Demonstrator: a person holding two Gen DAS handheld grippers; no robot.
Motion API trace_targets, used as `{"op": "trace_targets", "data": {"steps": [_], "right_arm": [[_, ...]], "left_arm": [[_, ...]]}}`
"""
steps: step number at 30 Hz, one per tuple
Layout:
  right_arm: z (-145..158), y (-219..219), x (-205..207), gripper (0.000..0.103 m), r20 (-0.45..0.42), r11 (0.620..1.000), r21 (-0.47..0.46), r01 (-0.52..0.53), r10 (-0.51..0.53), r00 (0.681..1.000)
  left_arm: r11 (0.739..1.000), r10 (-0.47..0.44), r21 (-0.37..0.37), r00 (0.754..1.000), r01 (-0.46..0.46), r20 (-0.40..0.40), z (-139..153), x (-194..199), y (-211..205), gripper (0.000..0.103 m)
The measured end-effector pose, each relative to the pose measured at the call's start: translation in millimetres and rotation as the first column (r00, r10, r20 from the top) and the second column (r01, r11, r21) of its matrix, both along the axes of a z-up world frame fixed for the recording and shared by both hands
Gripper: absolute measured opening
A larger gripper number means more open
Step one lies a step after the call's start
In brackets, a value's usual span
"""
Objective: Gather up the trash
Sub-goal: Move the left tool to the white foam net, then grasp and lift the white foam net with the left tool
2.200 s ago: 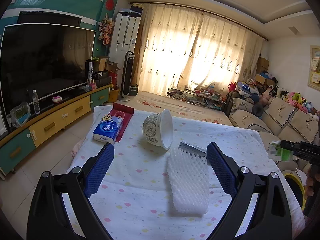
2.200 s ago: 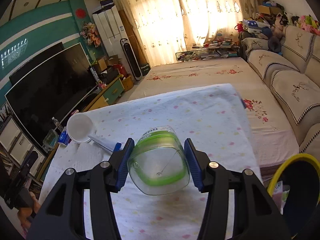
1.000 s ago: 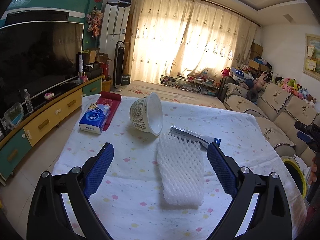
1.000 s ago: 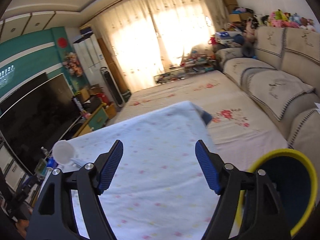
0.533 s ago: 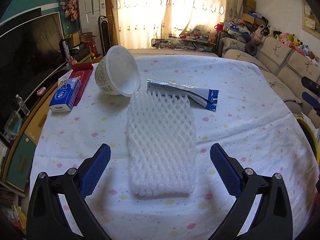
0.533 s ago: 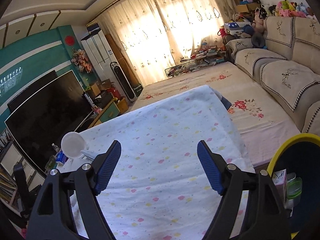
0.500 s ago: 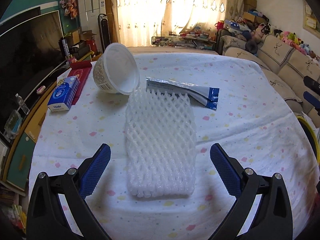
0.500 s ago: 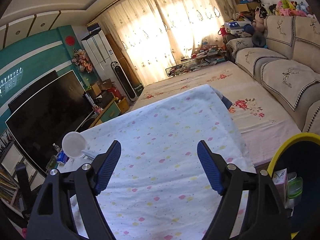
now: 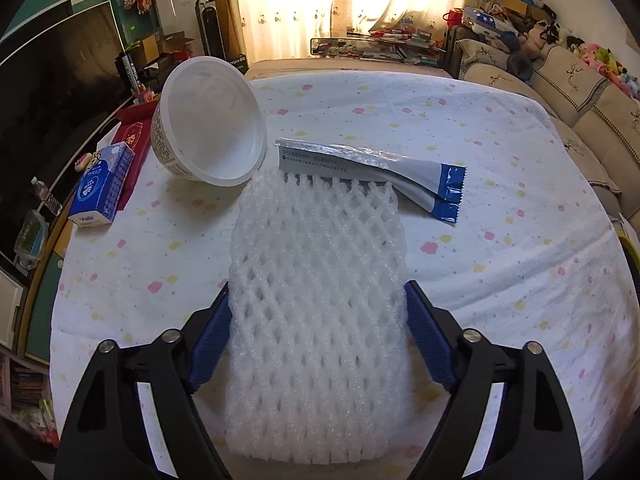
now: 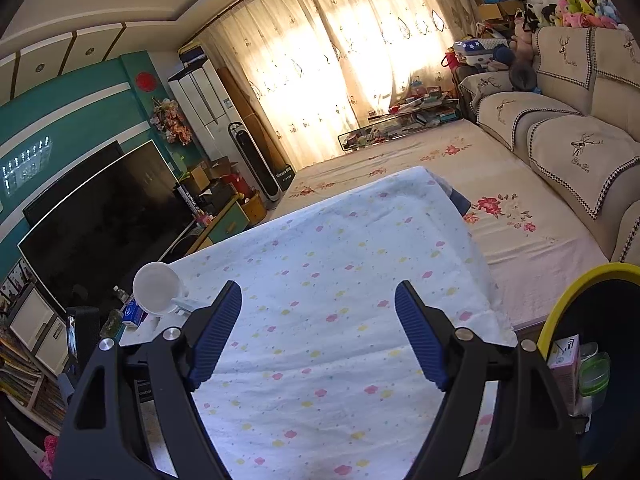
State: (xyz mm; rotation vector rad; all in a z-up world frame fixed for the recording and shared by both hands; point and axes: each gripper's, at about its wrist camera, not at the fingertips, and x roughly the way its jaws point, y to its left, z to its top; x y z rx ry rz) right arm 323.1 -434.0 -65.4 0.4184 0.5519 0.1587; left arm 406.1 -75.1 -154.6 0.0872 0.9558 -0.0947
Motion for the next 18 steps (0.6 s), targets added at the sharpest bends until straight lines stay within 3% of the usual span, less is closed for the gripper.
{"op": "trace_targets", "data": {"steps": [2,7,18], "right_arm": [[0.2,0.2,0.2,0.075,-0.002,1.0,0.002,-0.002,0.002,1.0],[0.3,-0.4,-0.2,0.075,-0.001,1.0,-0.001,0.003,-0.003,1.0],[6.8,-11.7,-8.0,0.075,0.04,0.997,-0.023,0.077,-0.076,0.996]], "left_arm": [[1.0,-0.009,0.004,1.0,0.009,0.009,2.5,-2.8,-2.9,0.057],[0.999,-0.033,0.013,0.997,0.032,0.071,17.4,-22.7,-4.0,0.025],[0.99,-0.11,-0.066,0.983,0.121,0.148,54.9,-92.9,-7.9,0.022]]}}
